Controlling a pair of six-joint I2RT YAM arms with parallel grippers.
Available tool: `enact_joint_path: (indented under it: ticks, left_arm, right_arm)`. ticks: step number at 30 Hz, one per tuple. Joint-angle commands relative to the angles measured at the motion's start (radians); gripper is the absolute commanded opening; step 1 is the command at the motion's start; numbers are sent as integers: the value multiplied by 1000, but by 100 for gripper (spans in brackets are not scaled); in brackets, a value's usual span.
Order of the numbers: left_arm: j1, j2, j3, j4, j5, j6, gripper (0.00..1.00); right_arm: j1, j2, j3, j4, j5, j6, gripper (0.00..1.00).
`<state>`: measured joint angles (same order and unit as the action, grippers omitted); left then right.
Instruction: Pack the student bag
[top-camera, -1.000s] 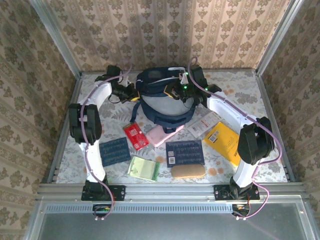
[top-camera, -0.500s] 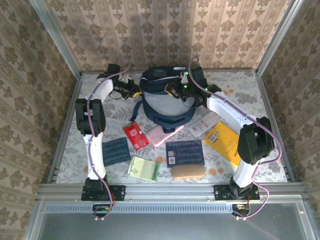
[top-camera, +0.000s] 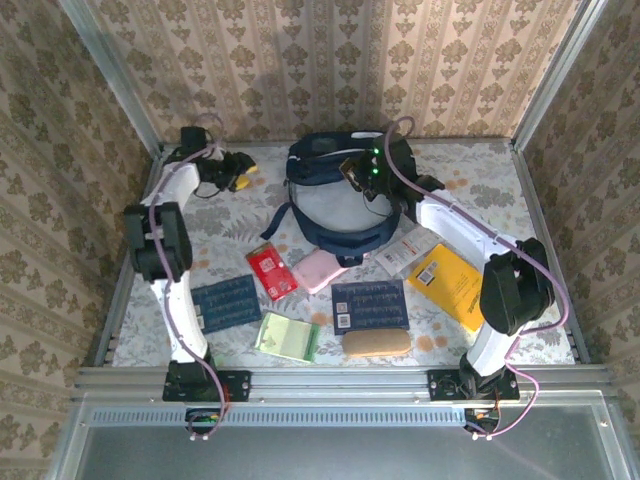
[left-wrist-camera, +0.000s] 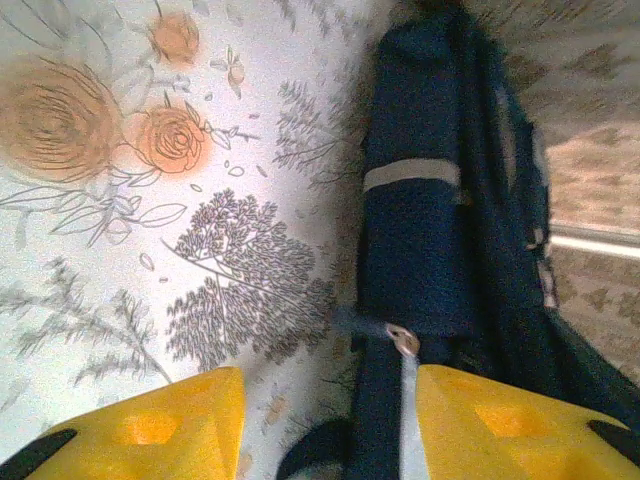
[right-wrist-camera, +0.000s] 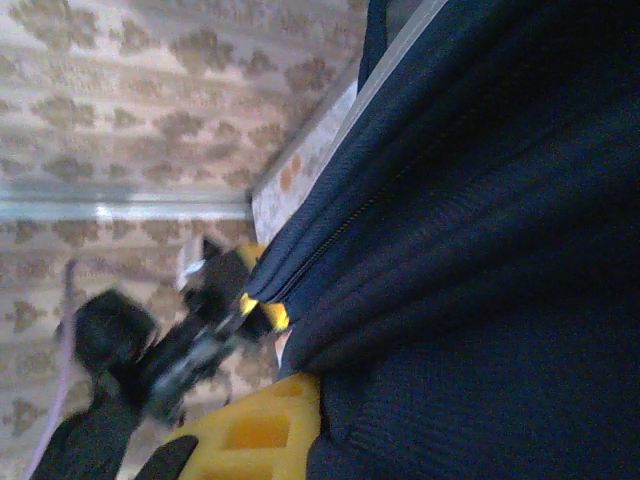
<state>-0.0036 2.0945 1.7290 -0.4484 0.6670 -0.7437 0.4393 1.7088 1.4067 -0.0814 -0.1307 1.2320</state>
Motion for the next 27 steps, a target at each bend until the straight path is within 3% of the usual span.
enact_joint_path:
  ticks: [1, 5, 10, 12, 15, 18, 22, 27]
  left_arm:
    - [7, -205, -91, 41, -87, -29, 51]
    - [-13, -348, -224, 23, -104, 12, 52]
    - [-76, -462, -308, -44, -129, 121, 53]
    - [-137, -465, -240, -167, -208, 275, 53]
    - [-244, -467, -147, -280, -417, 470, 53]
    - [-302, -484, -153, -233, -517, 553, 54]
    - [-356, -531, -204, -106, -572, 696, 55]
    - [-447, -552, -178, -92, -701, 923, 60]
  right_arm:
    - [-11, -42, -24, 179, 231, 113, 0]
    - [-9, 77, 103, 202, 145, 101, 0]
    - [-4, 275, 348, 74, -98, 27, 0]
    - [0, 336, 432, -13, -192, -36, 0]
    - [3, 387, 498, -45, -312, -118, 0]
    - [-1, 426, 588, -85, -433, -195, 0]
    - [13, 503, 842, -295, -554, -350, 0]
    - [36, 588, 1139, -559, -575, -473, 0]
